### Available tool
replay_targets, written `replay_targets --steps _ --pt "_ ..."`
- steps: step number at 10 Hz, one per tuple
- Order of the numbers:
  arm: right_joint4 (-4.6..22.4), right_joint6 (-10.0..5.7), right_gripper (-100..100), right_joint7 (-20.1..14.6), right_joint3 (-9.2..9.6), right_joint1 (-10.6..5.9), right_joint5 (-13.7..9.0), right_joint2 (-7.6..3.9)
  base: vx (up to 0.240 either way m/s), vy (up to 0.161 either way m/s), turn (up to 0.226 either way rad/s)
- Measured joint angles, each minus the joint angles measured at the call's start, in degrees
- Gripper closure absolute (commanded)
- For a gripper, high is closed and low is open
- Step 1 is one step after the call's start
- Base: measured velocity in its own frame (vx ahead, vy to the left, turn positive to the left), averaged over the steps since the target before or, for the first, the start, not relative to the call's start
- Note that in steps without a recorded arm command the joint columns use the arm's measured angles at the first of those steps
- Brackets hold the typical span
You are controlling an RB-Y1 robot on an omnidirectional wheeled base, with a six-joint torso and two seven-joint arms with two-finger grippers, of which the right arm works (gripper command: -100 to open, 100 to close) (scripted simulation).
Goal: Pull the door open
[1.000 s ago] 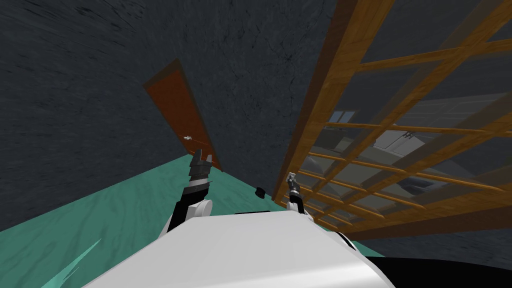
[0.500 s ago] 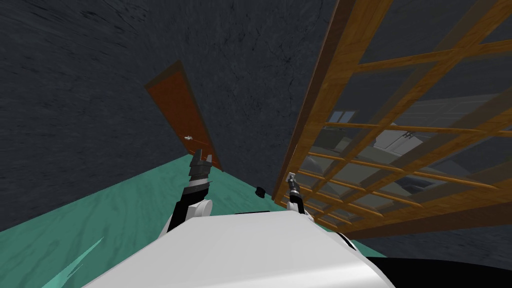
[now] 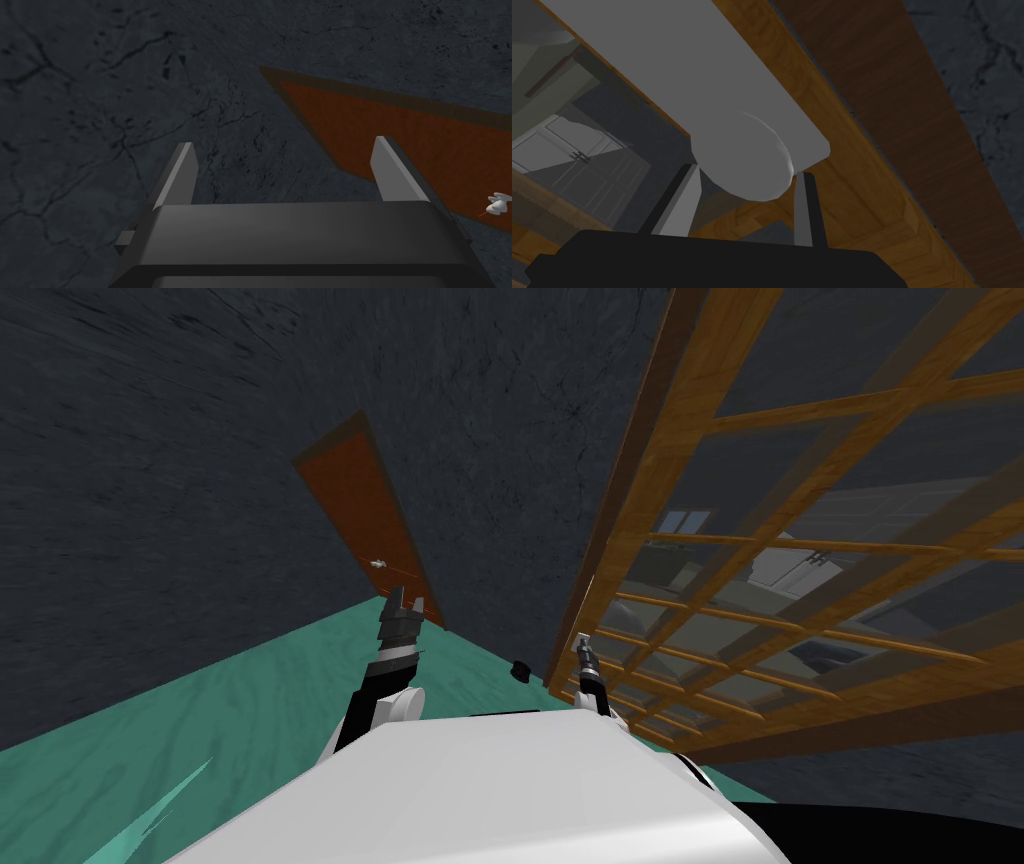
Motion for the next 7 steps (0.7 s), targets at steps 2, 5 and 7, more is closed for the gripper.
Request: replay_targets --steps 2,5,7 --pt "0.69 -0.40 100 -2.74 0.05 -0.25 0.15 -0.08 -0.013 0.004 0.003" --pt "0.02 -0.05 100 -7.18 -0.03 0.12 0.33 -0.28 -0.018 0.002 0.000" --pt "-0.19 0.06 100 -9.62 -0.08 0.15 0.43 -0.21 -0.013 -0.003 0.018"
